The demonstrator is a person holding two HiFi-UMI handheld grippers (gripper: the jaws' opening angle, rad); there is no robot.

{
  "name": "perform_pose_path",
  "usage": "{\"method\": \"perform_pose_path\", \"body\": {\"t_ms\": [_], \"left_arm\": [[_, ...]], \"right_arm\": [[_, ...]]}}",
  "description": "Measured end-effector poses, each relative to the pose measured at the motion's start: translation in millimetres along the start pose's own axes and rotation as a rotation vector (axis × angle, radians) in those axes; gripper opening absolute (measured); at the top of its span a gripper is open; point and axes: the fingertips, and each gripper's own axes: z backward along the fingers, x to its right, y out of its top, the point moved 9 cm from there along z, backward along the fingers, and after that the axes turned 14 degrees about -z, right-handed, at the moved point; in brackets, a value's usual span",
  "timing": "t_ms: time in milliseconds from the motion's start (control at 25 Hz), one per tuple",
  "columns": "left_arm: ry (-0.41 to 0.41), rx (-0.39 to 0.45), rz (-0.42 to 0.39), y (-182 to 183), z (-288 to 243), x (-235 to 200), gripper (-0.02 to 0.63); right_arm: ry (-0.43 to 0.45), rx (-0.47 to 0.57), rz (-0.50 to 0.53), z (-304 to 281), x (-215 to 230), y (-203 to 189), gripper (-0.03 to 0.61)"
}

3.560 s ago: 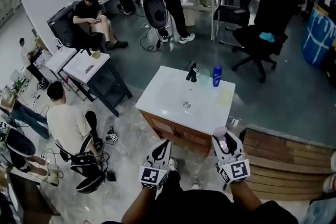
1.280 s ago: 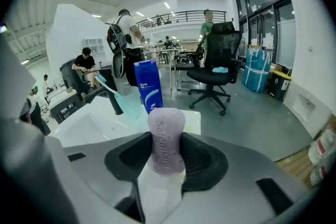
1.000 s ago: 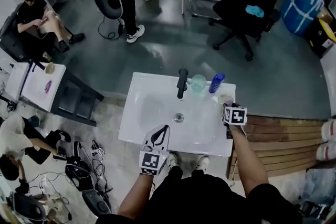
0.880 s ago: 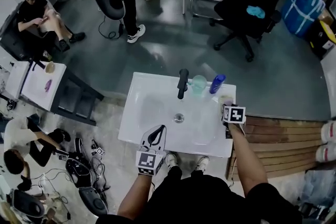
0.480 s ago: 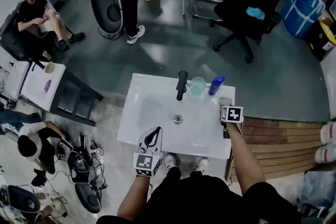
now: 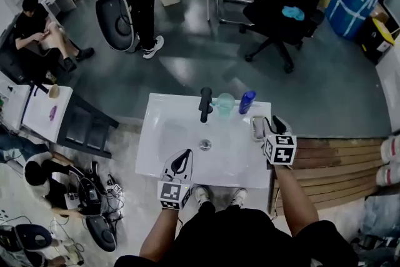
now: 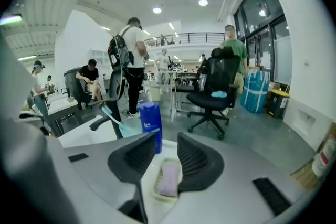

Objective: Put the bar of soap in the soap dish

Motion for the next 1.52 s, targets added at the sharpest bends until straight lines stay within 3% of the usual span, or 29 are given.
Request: {"method": "perform_pose_path", "body": {"t_ms": [200, 480, 760, 1080, 1360, 1520], "left_arm": [[-0.024, 0.061, -0.035, 29.6, -15.5, 1.7, 0.02], [-0.048, 0.143, -0.079, 71.3, -27.3, 5.0, 0.02], [-0.075, 0.182, -0.097, 89.8, -33.9, 14.7, 0.02], [-0.086, 0.172, -0.1, 91.3, -32.4, 20.0, 0.02], [-0.089, 0.153, -0.085, 89.2, -31.4, 23.9, 0.02], [-0.075, 0.205, -0.09, 98.9, -32.7, 26.0, 0.02]], "right_arm": [[0.044, 0.191, 0.064, 61.2, -25.5, 17.1, 0.061], [0.076, 0.379, 0.074, 125.3, -34.2, 27.3, 0.02], [0.055, 0.412, 0.077, 140.2, -26.5, 28.1, 0.018], [0.052, 0.399, 0.082, 142.7, -26.0, 26.8, 0.018], [0.058, 0.434, 0.162, 150.1, -33.7, 29.0, 0.018], [0.062, 0.439, 0.152, 149.8, -32.6, 31.8, 0.018]]}}
